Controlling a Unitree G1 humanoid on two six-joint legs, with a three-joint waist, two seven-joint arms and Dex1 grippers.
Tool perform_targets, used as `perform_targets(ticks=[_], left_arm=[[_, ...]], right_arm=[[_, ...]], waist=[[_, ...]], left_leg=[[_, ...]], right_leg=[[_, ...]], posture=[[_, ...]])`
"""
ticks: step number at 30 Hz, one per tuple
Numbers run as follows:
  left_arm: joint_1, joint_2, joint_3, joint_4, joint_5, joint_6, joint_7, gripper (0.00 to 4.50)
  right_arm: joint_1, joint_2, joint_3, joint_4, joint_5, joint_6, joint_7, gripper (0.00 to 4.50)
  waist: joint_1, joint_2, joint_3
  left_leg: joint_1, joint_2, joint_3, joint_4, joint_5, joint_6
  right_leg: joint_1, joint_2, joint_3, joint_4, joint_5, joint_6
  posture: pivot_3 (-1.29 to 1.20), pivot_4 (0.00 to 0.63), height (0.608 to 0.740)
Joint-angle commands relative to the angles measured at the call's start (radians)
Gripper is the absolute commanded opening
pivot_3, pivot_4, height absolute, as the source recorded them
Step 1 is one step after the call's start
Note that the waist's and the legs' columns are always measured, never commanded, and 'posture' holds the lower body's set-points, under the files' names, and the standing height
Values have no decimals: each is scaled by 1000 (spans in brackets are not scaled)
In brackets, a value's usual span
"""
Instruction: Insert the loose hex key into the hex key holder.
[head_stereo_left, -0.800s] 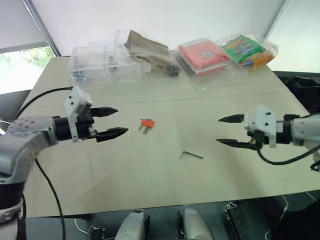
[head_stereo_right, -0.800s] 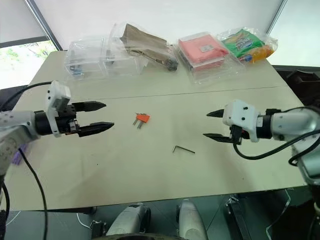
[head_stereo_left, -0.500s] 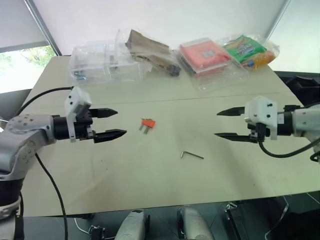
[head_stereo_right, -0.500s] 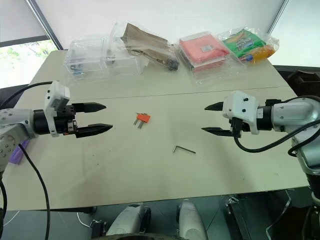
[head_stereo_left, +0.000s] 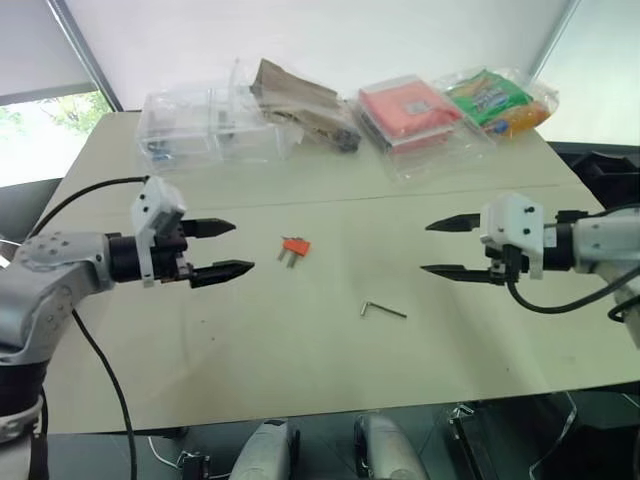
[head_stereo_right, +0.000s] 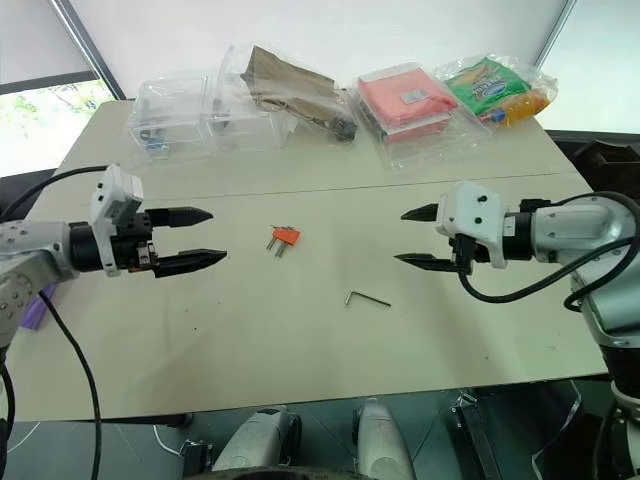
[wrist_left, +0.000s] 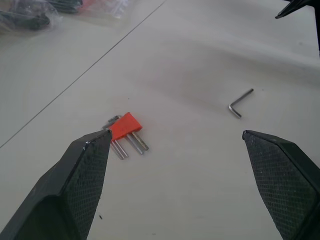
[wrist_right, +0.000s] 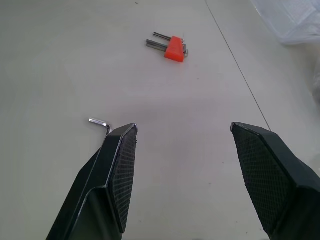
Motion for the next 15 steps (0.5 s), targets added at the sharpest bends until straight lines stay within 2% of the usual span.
perform_targets(ticks=[1, 5, 11, 15], left_arm=[[-4, 6, 32, -25, -2, -16, 2, 4394], [1, -1, 37, -25, -2, -17, 13, 4394], [47, -20, 39, -31, 24, -35, 47, 4394], [94, -8, 61, -30, 42, -46, 47, 4394]], right_arm=[[-28, 13, -8, -15, 4, -3, -10, 3099], [-51, 67, 17, -10, -3, -4, -43, 3099], [-119, 315, 159, 74, -109, -60, -200, 3099], [-185, 524, 300, 261, -240, -156, -305, 3099]], waist=[[0, 0, 0], [0, 0, 0], [-16, 0, 0], [-25, 0, 0]], left_leg=[[0, 0, 0, 0, 0, 0], [0, 0, 0, 0, 0, 0], [0, 0, 0, 0, 0, -1], [-1, 0, 1, -1, 2, -4]], right_leg=[[0, 0, 0, 0, 0, 0], [0, 0, 0, 0, 0, 0], [-2, 0, 1, 1, 0, 0], [-4, 1, 1, 3, 0, 0]], posture=[[0, 150, 740], [0, 150, 740], [0, 150, 740], [0, 150, 740]])
